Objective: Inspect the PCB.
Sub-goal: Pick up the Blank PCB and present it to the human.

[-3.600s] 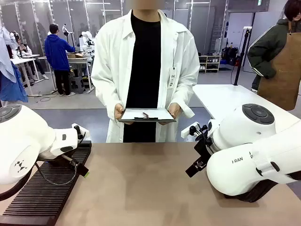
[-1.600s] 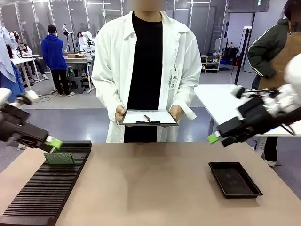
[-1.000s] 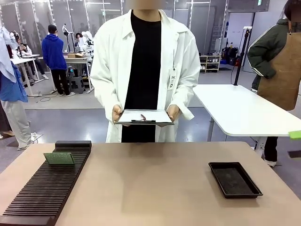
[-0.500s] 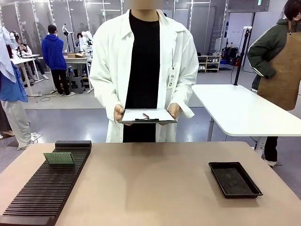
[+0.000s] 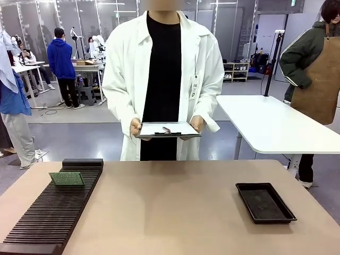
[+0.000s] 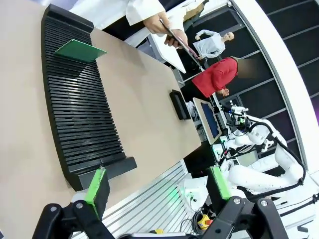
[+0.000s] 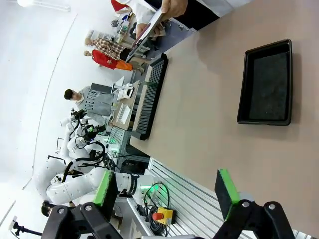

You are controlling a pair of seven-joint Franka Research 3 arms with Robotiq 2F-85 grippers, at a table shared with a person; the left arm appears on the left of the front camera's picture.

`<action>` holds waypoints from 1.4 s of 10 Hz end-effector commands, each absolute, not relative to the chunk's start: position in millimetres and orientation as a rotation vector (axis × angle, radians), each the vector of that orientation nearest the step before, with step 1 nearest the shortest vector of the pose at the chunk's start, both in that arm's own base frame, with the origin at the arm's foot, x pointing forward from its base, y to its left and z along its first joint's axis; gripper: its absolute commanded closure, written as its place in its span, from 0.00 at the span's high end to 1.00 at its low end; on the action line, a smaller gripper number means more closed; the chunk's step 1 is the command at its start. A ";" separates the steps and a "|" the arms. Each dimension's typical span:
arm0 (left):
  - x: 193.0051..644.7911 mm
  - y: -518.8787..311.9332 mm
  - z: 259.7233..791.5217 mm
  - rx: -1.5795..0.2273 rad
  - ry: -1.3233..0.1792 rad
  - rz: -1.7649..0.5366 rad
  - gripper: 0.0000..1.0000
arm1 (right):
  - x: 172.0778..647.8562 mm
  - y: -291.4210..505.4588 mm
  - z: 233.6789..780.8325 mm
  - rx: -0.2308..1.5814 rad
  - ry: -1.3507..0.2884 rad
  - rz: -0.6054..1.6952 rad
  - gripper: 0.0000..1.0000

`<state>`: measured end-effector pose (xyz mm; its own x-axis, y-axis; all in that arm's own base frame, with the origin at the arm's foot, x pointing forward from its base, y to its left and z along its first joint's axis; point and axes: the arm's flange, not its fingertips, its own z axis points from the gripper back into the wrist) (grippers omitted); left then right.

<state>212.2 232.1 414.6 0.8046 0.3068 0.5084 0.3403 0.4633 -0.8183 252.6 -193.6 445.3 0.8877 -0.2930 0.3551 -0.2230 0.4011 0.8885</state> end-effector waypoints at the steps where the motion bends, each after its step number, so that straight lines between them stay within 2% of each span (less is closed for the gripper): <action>1: 211.9 232.2 414.6 -1.130 -0.684 -0.034 1.00 | 250.7 -196.0 445.6 1.181 -0.519 -0.037 1.00; 3: 212.3 232.1 414.1 -1.113 -0.669 -0.021 1.00 | 250.7 -196.0 445.6 1.181 -0.519 -0.037 1.00; 6: 248.7 184.0 475.7 -0.617 -0.624 -0.235 1.00 | 250.7 -196.0 445.6 1.181 -0.519 -0.037 1.00; 8: 294.5 137.2 504.1 -0.402 -0.557 -0.448 1.00 | 250.7 -196.0 445.6 1.181 -0.519 -0.037 1.00; 11: 360.9 56.2 510.4 -0.043 -0.452 -0.689 1.00 | 250.7 -196.0 445.6 1.181 -0.519 -0.037 1.00; 14: 393.0 5.6 490.0 0.126 -0.420 -0.846 1.00 | 250.7 -196.0 445.6 1.181 -0.519 -0.037 1.00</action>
<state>383.0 -1.1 493.5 0.5749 -0.7487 0.3300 0.7199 0.6545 0.2310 250.8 -194.5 445.3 0.8891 -0.2954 0.3496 -0.2168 0.4010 0.8901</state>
